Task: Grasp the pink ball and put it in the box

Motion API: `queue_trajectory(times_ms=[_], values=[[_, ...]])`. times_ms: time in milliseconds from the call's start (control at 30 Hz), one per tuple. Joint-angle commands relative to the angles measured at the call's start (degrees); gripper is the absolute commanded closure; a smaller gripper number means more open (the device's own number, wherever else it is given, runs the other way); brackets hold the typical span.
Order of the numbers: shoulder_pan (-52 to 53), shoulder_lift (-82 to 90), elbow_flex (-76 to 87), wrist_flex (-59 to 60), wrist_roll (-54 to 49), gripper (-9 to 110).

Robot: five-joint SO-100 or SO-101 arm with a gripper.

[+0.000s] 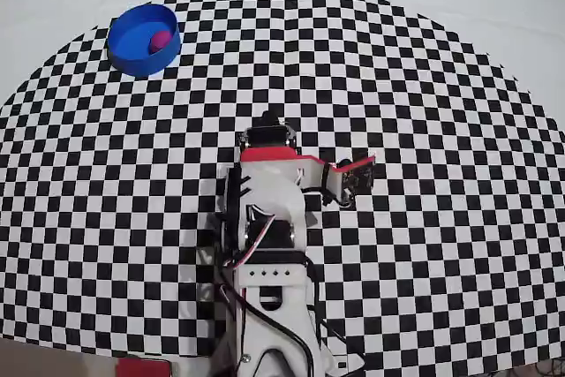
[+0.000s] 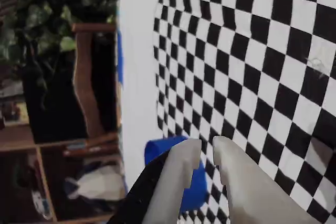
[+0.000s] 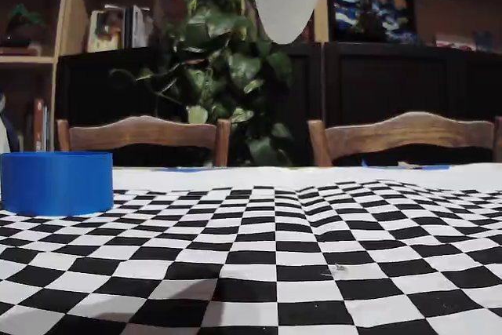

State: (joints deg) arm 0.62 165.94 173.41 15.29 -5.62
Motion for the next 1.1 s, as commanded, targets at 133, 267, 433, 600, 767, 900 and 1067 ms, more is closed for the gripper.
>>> queue_trajectory(times_ms=[133,267,433,600,767,900,1067], values=[[0.0,14.1,4.6,9.3,1.4,101],[-0.1,20.1,4.9,18.1,1.6,101],[-0.3,20.4,4.9,23.1,2.0,101],[-0.3,20.4,4.9,27.4,1.7,101],[-0.1,20.4,4.9,30.4,1.3,101],[0.2,20.4,4.9,30.7,1.3,101],[0.2,20.4,4.9,30.7,1.3,101]])
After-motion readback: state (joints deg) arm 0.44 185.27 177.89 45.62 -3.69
